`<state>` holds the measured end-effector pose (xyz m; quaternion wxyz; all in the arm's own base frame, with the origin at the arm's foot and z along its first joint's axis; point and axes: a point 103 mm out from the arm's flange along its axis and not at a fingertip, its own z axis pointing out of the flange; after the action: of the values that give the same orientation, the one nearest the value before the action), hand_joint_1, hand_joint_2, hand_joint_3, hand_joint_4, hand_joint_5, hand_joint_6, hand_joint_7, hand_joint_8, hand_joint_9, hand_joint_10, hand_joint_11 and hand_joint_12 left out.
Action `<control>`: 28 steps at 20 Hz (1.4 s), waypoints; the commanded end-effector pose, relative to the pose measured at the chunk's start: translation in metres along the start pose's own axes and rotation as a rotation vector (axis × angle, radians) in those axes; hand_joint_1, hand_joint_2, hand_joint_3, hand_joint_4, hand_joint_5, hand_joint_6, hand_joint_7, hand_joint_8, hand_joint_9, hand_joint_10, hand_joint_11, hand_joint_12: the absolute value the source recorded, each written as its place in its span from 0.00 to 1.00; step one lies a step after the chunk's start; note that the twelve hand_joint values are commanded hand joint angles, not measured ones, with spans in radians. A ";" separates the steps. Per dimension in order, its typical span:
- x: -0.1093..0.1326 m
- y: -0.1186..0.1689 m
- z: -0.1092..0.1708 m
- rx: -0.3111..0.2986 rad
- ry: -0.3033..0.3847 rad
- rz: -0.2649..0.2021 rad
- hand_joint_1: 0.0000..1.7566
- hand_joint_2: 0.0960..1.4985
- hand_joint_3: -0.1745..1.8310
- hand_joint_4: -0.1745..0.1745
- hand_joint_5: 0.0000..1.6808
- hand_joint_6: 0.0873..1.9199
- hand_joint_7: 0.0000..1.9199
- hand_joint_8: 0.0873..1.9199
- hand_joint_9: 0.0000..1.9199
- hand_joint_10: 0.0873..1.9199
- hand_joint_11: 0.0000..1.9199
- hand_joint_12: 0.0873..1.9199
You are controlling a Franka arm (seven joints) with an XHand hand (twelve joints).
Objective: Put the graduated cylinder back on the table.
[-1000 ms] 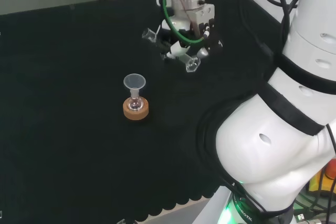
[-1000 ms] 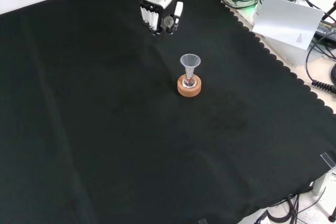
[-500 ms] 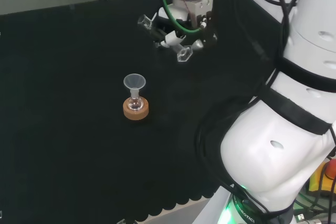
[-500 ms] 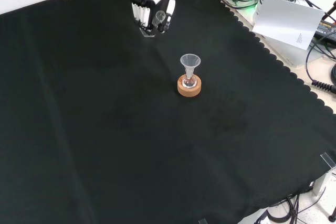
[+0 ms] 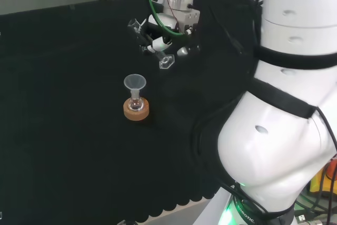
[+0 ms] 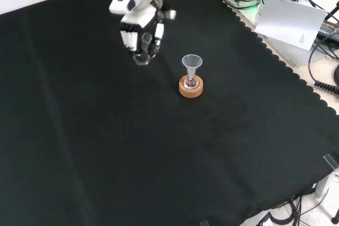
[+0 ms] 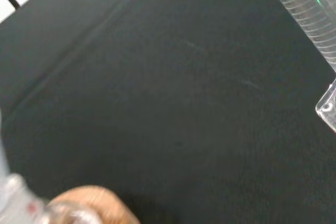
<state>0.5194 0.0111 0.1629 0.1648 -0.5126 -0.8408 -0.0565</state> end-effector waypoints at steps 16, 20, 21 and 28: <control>-0.025 0.097 0.056 -0.255 0.301 -0.080 0.72 0.71 0.09 0.00 0.60 0.47 0.54 0.46 0.75 0.00 0.65 0.35; -0.029 0.105 0.059 -0.265 0.316 -0.073 0.72 0.71 0.09 0.00 0.60 0.47 0.54 0.47 0.75 0.00 0.64 0.35; -0.030 0.107 0.059 -0.270 0.320 -0.069 0.72 0.71 0.09 0.00 0.60 0.48 0.54 0.47 0.75 0.00 0.64 0.35; -0.041 0.115 0.059 -0.281 0.349 -0.049 0.72 0.72 0.09 0.00 0.59 0.49 0.53 0.48 0.74 0.00 0.64 0.35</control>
<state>0.6201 0.0484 0.0892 0.2237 -0.4869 -0.8041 -0.2576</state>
